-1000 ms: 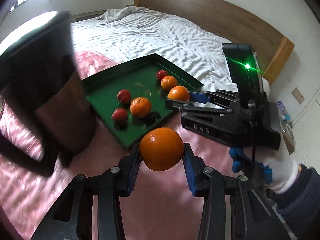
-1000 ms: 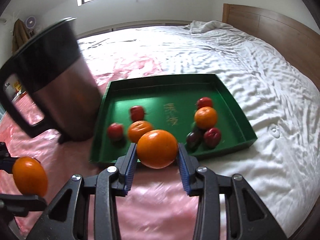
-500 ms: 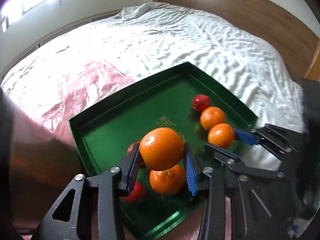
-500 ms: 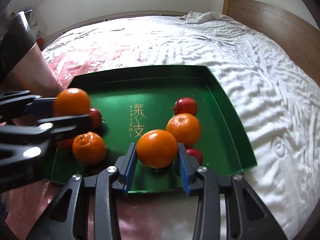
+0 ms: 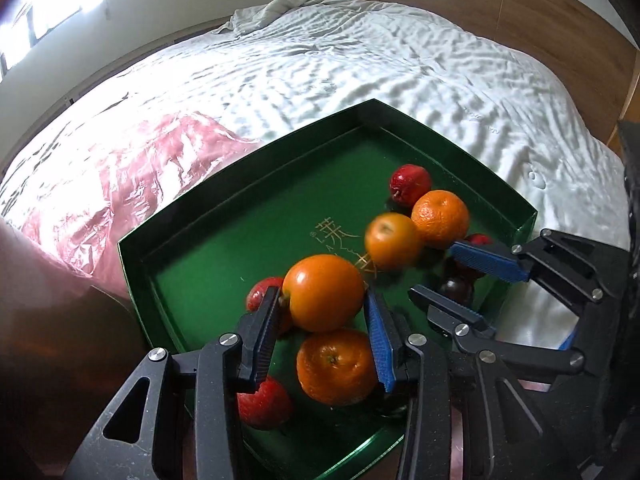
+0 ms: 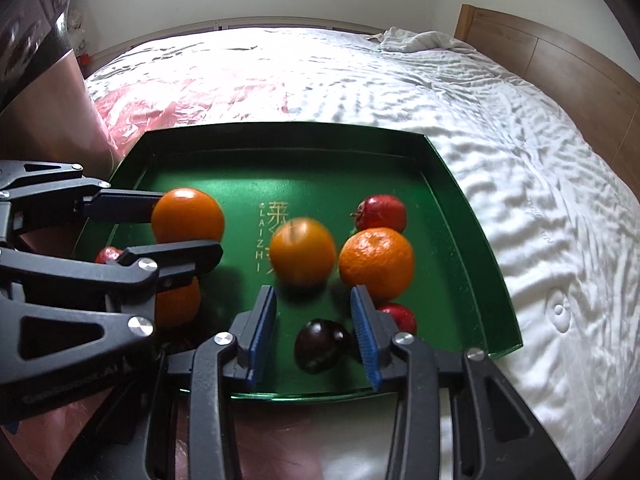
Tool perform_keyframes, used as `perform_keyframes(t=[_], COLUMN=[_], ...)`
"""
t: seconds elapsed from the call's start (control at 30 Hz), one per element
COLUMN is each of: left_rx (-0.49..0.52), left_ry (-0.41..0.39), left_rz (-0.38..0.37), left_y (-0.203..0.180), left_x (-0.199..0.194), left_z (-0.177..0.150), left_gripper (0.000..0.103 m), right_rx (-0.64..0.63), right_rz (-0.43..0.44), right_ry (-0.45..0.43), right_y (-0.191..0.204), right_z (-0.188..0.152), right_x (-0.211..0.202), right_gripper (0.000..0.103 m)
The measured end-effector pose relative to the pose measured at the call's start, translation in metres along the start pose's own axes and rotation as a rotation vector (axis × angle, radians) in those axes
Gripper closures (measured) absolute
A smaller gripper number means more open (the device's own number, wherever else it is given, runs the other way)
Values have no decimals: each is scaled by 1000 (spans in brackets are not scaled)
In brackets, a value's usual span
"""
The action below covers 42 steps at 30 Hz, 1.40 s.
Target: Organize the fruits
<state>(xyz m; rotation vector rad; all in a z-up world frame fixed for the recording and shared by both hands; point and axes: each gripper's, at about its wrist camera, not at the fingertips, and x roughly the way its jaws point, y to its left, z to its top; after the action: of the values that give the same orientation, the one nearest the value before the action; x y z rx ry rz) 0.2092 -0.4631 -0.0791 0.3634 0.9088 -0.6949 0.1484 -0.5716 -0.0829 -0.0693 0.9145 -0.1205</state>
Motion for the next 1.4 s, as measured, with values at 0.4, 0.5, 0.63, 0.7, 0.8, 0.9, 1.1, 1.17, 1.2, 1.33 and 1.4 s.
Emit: perform_keyframes(t=[0.4,0.5,0.63,0.7,0.8,0.9,1.1,1.17,1.2,1.33,1.4], left_rx=[-11,-23,-41,-47,-62,-74,-139,-146,-154,-185,-211], left_ry=[-92,-117,-123,-132,-136,-141,-156,-161,-162,-201,-220], left_rz=[-25,-38,-47,-33,-7,17,59,75,91,143,157], left_y=[-8,-10,-10,-9,-4,0,13,16,18,27,35], left_x=[-65,-94,-126,-142,-163,-184,-217,-228,-233,-257,-269], left_z=[-9,-22,-48,-63,-87,-111,-151,-165,-172,-195,-207], left_gripper=[50,48,45,43,38,31,25,24,24,19,15], right_rx=[56,78,108,110,102,103,103,100,101,109,110], right_rz=[-51,-57,-53,-51,-42,-23,17,26,33,52,51], right_ry=[-41,-39,-39,-47,-57,-72,-98,-113,-120,-176,-199], right_y=[-8,-7,0,9,26,44,82,96,102,128,140], right_z=[-11,-19,-31,-36,-43,-51,-68,-73,-74,-77,-79], right_x=[-46,-63,-88,-102,-123,-145,-182,-194,-198,-220,-227], right_gripper=[14,8,1,0,0,0,0,0,0,0,0])
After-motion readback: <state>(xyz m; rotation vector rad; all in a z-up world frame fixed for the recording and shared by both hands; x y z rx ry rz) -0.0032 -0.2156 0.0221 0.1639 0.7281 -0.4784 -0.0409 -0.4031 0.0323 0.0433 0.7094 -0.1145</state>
